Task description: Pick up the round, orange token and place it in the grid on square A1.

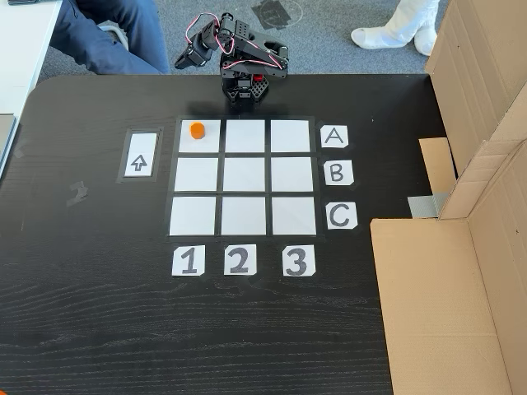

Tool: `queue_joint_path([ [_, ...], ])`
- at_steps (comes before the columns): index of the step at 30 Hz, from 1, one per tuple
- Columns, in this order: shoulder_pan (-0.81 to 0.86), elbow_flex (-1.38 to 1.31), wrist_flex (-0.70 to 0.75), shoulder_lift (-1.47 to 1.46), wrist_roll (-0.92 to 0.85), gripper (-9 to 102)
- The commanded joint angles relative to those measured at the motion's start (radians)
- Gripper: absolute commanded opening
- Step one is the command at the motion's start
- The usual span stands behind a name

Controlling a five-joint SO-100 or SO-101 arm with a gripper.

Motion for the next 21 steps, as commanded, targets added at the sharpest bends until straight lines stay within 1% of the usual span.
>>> queue_joint_path([
  [1,0.006,0.015,-0.034,0.006,0.0,0],
  [21,0.051,0.066,-0.089,0.008,0.003,0],
])
